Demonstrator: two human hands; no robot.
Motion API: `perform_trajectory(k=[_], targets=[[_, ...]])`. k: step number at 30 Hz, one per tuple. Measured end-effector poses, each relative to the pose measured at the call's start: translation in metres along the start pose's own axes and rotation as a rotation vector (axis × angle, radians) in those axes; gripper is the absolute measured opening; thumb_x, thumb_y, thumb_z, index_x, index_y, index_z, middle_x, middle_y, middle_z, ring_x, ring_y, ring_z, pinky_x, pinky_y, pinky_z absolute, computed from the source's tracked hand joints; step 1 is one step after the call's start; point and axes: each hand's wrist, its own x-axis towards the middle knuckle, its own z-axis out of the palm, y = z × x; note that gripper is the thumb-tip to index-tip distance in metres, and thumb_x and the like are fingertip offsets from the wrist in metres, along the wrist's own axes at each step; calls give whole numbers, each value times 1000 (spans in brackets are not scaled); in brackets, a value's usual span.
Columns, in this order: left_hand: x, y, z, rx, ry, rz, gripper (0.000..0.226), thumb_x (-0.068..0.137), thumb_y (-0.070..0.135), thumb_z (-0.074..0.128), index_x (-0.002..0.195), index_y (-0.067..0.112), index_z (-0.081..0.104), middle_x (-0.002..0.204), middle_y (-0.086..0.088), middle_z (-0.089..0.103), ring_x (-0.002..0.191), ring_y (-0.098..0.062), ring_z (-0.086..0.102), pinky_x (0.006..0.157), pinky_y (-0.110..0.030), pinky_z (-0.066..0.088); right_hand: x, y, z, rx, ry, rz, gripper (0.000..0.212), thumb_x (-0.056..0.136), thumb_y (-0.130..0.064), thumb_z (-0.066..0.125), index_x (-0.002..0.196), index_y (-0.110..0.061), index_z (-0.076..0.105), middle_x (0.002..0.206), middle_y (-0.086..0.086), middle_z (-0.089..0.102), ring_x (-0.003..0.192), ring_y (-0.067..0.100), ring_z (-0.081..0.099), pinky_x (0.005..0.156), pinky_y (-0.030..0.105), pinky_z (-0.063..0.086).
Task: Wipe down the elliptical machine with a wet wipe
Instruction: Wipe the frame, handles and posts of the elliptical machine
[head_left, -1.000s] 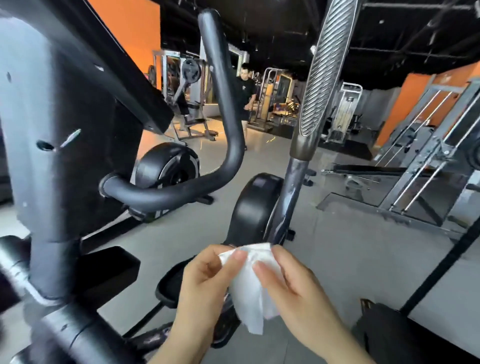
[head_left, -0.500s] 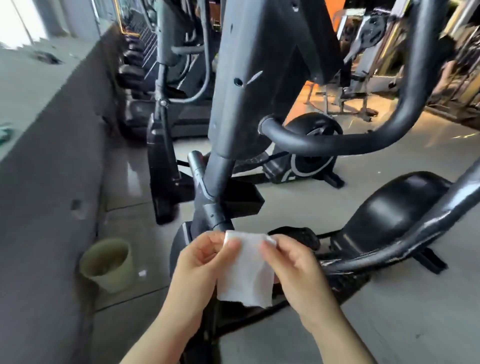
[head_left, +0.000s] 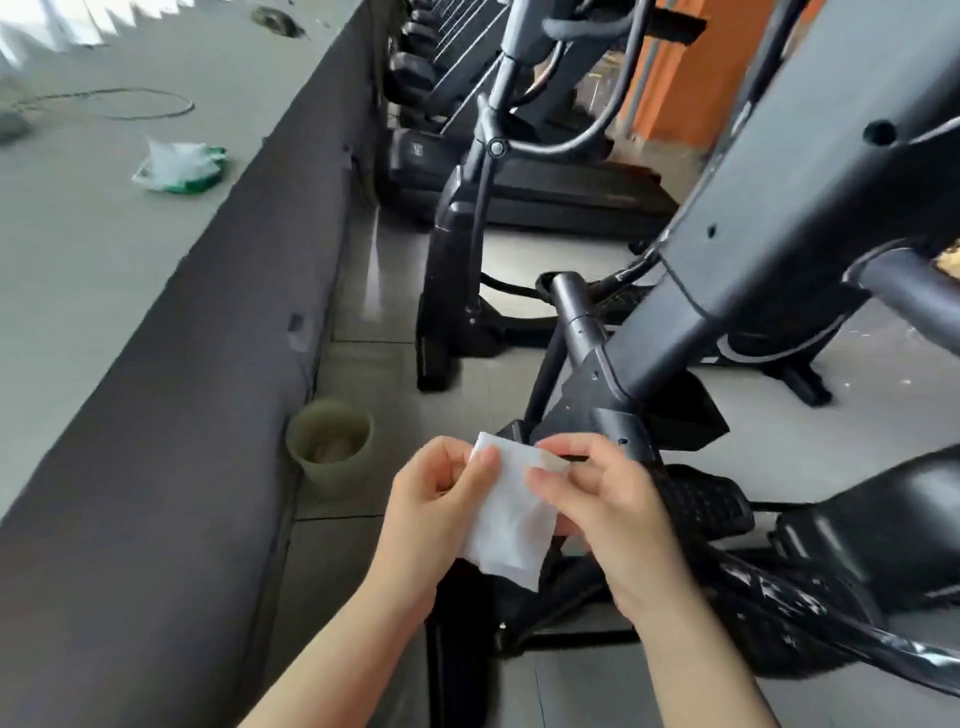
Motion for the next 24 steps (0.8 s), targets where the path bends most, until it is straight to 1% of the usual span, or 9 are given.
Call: perform_trajectory(k=[3,5,7,11,15,18,20,22,24], targets=[[54,2,-46,22,-49,-8,19,92,18,64,74,14,60,61,10,57,57,-4,52,51,-15,41,44,-4,43,0,1,24,29,84,6,65,104,-15,62,80,10,73,72,19,68,61,26,54],[96,9,-79,0,-106,-34,5,91,15,66,90,17,62,65,7,60,62,-7,57,54,-17,45,77,-9,77,16,34,28,39,82,7,66,108,-21,61,80,9,73,74,17,68,66,27,53],[138,19,-111,-32,-213,-34,23,88,8,67,105,15,55,73,4,64,66,-10,62,58,-21,50,111,-18,110,60,113,13,39,83,5,65,109,-24,61,82,10,73,76,18,66,71,33,53],[200,39,-149,38,-370,-19,23,80,-8,70,94,7,61,85,2,69,74,-11,66,61,-20,49,163,-32,156,112,251,6,29,90,-2,60,106,-26,62,82,7,73,78,20,66,79,46,54],[245,49,-159,-14,-384,-73,37,77,-15,69,104,12,66,97,-1,72,79,-16,72,62,-21,53,204,-38,179,205,354,30,23,91,-11,62,109,-26,64,90,3,74,86,21,68,80,41,54],[283,55,-159,-95,-430,-94,47,81,-16,63,113,18,66,102,-2,74,86,-21,72,68,-23,55,238,-43,182,460,179,182,42,79,-24,75,118,-12,64,111,11,70,103,27,68,87,40,54],[306,58,-158,-88,-472,-90,50,84,-14,62,116,24,65,98,-5,75,86,-24,72,70,-26,57,260,-47,185,443,55,232,46,78,-27,74,120,-10,63,116,13,69,109,28,66,91,40,53],[335,62,-153,-24,-488,-10,52,84,-12,64,114,31,67,91,-7,75,85,-31,71,74,-35,59,287,-51,182,398,64,211,29,86,-23,69,113,-14,68,111,10,71,103,25,68,83,39,55],[371,64,-139,68,-492,107,55,83,-8,69,109,41,69,89,-1,74,84,-25,69,76,-35,58,316,-59,171,347,151,165,15,89,-20,62,98,-21,74,98,5,74,89,20,71,63,35,56]])
